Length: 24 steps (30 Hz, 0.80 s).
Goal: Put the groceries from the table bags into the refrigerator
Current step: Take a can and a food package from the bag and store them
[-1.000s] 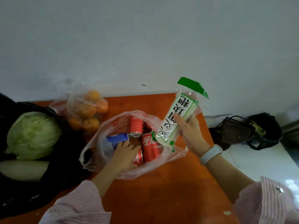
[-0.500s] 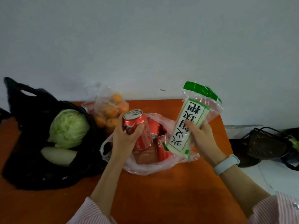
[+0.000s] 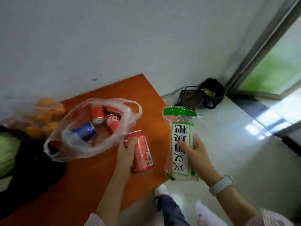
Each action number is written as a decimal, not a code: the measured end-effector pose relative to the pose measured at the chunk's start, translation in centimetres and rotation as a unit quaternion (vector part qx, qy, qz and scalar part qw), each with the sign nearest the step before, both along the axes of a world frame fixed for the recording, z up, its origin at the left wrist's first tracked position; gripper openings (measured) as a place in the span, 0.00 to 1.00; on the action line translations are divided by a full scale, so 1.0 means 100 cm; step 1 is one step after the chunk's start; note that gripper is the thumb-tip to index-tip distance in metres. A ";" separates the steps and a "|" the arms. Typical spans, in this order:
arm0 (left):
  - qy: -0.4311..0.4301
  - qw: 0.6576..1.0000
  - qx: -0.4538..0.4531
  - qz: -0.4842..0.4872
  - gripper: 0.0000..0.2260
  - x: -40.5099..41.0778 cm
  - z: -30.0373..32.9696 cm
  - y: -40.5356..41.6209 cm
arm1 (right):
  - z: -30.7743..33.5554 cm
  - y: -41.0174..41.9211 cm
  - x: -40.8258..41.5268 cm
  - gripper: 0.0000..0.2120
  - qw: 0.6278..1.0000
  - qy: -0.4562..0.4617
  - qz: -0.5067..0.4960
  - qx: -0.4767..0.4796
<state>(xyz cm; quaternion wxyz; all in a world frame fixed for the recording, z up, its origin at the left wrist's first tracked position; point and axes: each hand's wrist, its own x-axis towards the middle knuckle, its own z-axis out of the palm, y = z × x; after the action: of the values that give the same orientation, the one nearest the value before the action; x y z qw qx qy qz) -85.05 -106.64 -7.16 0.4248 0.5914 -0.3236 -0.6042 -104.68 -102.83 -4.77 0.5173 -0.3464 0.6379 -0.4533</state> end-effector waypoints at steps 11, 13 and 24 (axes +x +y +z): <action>-0.003 0.918 -0.067 -0.391 0.05 -0.205 0.026 0.130 | 0.029 0.257 -0.120 0.07 0.920 0.024 -0.390 -0.020; 0.003 0.888 -0.079 -0.454 0.07 -0.250 0.033 0.166 | 0.036 0.305 -0.141 0.07 0.892 0.031 -0.450 -0.031; 0.069 0.717 -0.183 -0.669 0.12 -0.496 0.090 0.444 | 0.082 0.593 -0.282 0.08 0.748 0.109 -0.651 -0.075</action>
<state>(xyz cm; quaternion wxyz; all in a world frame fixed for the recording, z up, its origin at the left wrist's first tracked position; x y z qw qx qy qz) -134.61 -62.26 1.81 0.0308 0.0878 -0.7092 -0.6989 -132.86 -43.51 3.39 -0.0036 0.0681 0.7245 -0.6859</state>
